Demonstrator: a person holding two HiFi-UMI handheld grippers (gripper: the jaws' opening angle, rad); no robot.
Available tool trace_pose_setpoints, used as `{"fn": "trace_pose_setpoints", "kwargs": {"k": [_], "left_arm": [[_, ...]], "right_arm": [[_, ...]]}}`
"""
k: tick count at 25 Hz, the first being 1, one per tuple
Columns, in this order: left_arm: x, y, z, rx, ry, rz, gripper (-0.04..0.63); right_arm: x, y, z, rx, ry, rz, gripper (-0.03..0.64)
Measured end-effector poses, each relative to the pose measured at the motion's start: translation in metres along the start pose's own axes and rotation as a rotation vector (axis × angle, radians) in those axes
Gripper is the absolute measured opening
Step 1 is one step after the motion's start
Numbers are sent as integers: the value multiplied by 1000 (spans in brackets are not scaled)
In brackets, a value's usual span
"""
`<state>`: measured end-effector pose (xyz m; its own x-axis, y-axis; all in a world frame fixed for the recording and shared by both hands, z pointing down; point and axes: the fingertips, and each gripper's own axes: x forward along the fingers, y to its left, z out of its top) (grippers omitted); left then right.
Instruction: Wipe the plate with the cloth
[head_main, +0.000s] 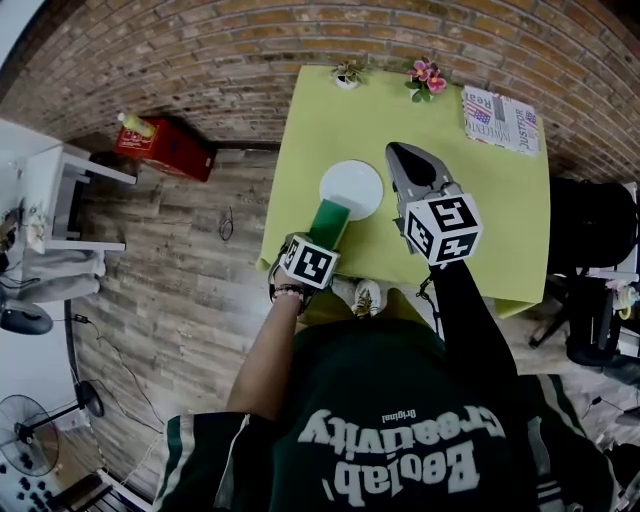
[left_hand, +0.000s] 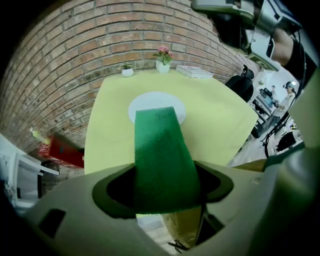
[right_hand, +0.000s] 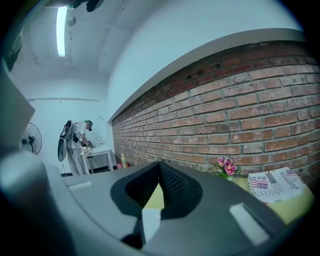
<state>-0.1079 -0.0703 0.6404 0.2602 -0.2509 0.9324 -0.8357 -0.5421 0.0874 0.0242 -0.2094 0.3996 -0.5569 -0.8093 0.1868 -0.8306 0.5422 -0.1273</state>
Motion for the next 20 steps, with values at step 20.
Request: {"fn": "trace_pose_setpoints", "kwargs": {"k": [20], "left_arm": [[44, -28, 125, 200, -21, -73, 348]], "right_arm": [[-5, -64, -23, 65, 41, -141, 14]]}}
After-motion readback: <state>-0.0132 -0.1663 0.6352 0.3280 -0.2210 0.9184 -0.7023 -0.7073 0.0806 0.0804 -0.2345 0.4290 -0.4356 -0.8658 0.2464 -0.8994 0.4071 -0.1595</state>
